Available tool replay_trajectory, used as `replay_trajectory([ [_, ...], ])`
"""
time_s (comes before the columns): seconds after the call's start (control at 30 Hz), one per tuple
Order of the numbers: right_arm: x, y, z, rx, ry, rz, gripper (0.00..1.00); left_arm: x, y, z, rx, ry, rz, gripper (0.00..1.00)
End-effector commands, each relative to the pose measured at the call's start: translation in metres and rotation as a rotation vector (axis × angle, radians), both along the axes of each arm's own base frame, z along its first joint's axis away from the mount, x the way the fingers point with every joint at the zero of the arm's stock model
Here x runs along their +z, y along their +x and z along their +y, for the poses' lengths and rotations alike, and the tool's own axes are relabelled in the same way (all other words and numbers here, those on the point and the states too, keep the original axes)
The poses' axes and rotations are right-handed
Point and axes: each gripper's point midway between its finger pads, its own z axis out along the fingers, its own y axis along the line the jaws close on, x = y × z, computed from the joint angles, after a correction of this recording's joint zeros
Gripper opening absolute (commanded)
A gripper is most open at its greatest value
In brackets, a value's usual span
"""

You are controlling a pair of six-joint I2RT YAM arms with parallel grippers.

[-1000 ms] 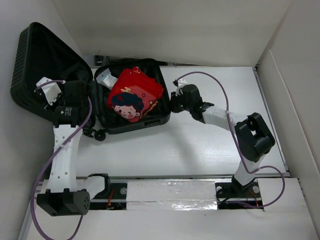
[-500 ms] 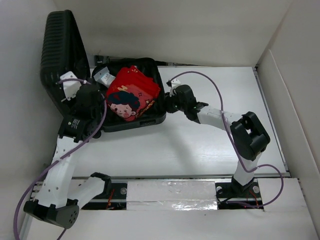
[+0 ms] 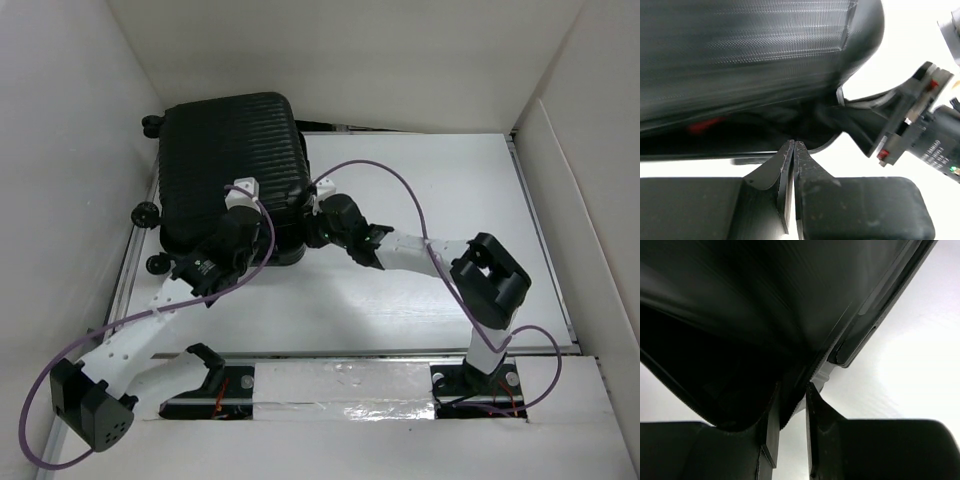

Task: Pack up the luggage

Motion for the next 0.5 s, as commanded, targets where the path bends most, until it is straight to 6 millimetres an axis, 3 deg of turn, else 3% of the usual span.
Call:
replay_trajectory([
  [0.0,-0.008,-0.074,0.032,0.248,0.051,0.097,0.00,0.021,-0.001,-0.041,-0.154,-0.194,-0.065,0.00],
  [0.03,-0.006,-0.074,0.029,0.228,0.055,0.098,0.00,0.024,-0.001,-0.046,-0.176,-0.204,-0.072,0.00],
  [0.07,0.001,-0.073,0.018,0.191,0.046,0.086,0.12,0.029,-0.006,-0.052,-0.220,-0.225,-0.075,0.01],
  [0.1,0.004,-0.073,0.012,0.165,0.037,0.081,0.19,0.035,-0.009,-0.056,-0.255,-0.237,-0.085,0.14],
  [0.13,0.008,-0.071,0.005,0.131,0.033,0.073,0.28,0.042,-0.012,-0.062,-0.291,-0.254,-0.098,0.40],
  [0.17,0.012,-0.066,-0.004,0.085,0.020,0.053,0.42,0.050,-0.016,-0.064,-0.318,-0.267,-0.109,0.49],
  [0.2,0.006,-0.068,-0.018,0.050,-0.011,0.057,0.47,0.073,-0.022,-0.065,-0.348,-0.293,-0.157,0.54],
  [0.23,0.023,-0.065,-0.030,0.012,0.008,0.029,0.51,0.085,-0.025,-0.063,-0.354,-0.302,-0.185,0.57],
  [0.27,0.025,-0.058,-0.045,-0.047,-0.003,0.012,0.56,0.100,-0.028,-0.060,-0.357,-0.317,-0.224,0.57],
  [0.3,0.016,-0.065,-0.058,-0.060,-0.027,0.024,0.56,0.131,-0.029,-0.049,-0.315,-0.338,-0.305,0.57],
  [0.33,0.033,-0.064,-0.070,-0.085,0.003,-0.004,0.56,0.146,-0.026,-0.040,-0.267,-0.345,-0.344,0.57],
  [0.4,0.036,-0.061,-0.091,-0.135,0.006,-0.019,0.56,0.181,-0.013,-0.017,-0.130,-0.351,-0.423,0.61],
  [0.43,0.032,-0.067,-0.099,-0.135,-0.001,-0.013,0.56,0.186,-0.006,-0.009,-0.079,-0.348,-0.425,0.60],
  [0.47,0.048,-0.067,-0.108,-0.154,0.025,-0.043,0.53,0.191,0.002,-0.003,-0.032,-0.347,-0.428,0.58],
])
